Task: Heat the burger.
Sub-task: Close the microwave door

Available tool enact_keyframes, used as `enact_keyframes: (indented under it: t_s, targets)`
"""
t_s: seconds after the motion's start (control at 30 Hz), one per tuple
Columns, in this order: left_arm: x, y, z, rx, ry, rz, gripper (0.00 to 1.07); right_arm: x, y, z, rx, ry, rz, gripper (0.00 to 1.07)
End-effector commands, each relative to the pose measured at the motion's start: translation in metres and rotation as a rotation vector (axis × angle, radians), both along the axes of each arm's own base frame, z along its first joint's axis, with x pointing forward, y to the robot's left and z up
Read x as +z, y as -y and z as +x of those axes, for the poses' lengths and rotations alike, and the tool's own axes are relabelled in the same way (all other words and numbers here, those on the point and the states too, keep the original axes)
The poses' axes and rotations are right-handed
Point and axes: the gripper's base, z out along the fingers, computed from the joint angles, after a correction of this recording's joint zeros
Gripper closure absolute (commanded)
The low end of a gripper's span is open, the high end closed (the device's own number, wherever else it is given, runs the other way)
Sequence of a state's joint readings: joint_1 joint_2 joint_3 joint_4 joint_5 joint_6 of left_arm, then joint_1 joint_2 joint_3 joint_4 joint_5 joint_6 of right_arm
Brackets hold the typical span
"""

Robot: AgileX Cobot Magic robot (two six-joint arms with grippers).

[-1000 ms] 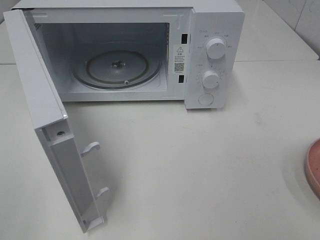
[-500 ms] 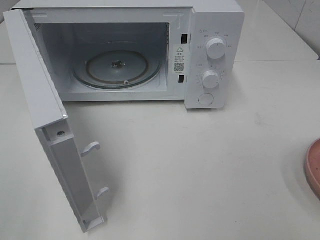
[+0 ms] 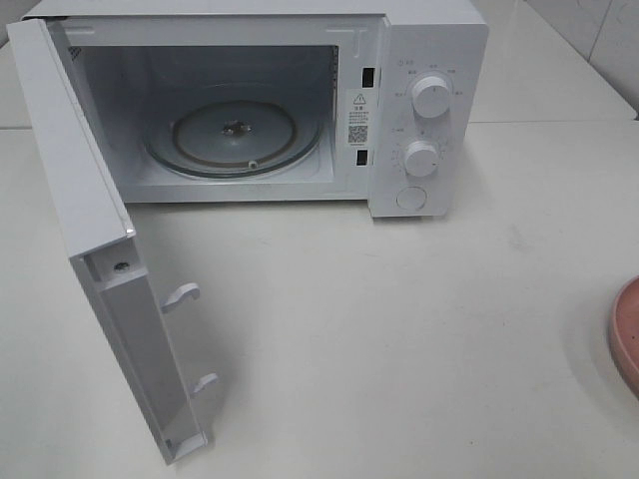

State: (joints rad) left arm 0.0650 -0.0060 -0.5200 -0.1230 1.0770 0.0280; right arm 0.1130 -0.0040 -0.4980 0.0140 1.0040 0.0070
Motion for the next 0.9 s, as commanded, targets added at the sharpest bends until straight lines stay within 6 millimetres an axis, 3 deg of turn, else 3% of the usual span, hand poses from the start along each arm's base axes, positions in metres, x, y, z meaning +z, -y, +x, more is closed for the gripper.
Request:
enact_keyframes:
  t_s: [0.03, 0.17, 0.4, 0.47, 0.5, 0.53, 0.57, 0.6, 0.63, 0.67, 0.7, 0.73, 0.77, 0.9]
  targets:
    - [0.0, 0.001, -0.002, 0.0, 0.016, -0.006, 0.07, 0.001, 0.0, -0.003, -0.001, 0.036, 0.0, 0.34]
    - [0.001, 0.001, 0.002, 0.0, 0.004, -0.018, 0.08, 0.001, 0.0, -0.003, -0.001, 0.036, 0.0, 0.34]
    - [0.022, -0.001, 0.013, 0.007, 0.053, -0.008, 0.16, 0.001, 0.0, -0.003, -0.001, 0.036, 0.0, 0.34]
    - [0.025, -0.002, 0.027, 0.015, 0.034, -0.008, 0.3, 0.001, 0.0, -0.003, -0.001, 0.036, 0.0, 0.34]
    - [0.025, -0.002, 0.027, 0.015, 0.034, -0.008, 0.3, 0.001, 0.0, -0.003, -0.001, 0.036, 0.0, 0.34]
    - [0.026, -0.003, 0.032, 0.016, 0.022, -0.009, 0.37, 0.001, 0.0, -0.003, -0.001, 0.036, 0.0, 0.34]
    - [0.025, -0.003, 0.041, 0.018, -0.012, -0.011, 0.5, 0.001, 0.0, -0.003, -0.001, 0.036, 0.0, 0.34]
    - [0.025, -0.003, 0.041, 0.018, -0.012, -0.011, 0.5, 0.001, 0.0, -0.003, -0.001, 0.036, 0.0, 0.34]
    - [0.024, -0.004, 0.045, 0.021, -0.025, -0.009, 0.57, 0.001, 0.0, -0.003, -0.001, 0.036, 0.0, 0.34]
    - [0.023, -0.006, 0.055, 0.029, -0.051, -0.007, 0.73, 0.001, 0.0, -0.003, -0.001, 0.036, 0.0, 0.34]
    - [0.023, -0.006, 0.055, 0.029, -0.051, -0.007, 0.73, 0.001, 0.0, -0.003, -0.001, 0.036, 0.0, 0.34]
    - [0.022, -0.007, 0.061, 0.034, -0.058, -0.004, 0.82, 0.001, 0.0, -0.003, -0.001, 0.036, 0.0, 0.34]
    - [0.019, -0.008, 0.073, 0.042, -0.06, 0.005, 1.0, 0.001, 0.0, -0.003, -0.001, 0.036, 0.0, 0.34]
    - [0.011, -0.011, 0.091, 0.04, -0.042, 0.045, 1.07, 0.001, 0.0, -0.003, -0.001, 0.036, 0.0, 0.34]
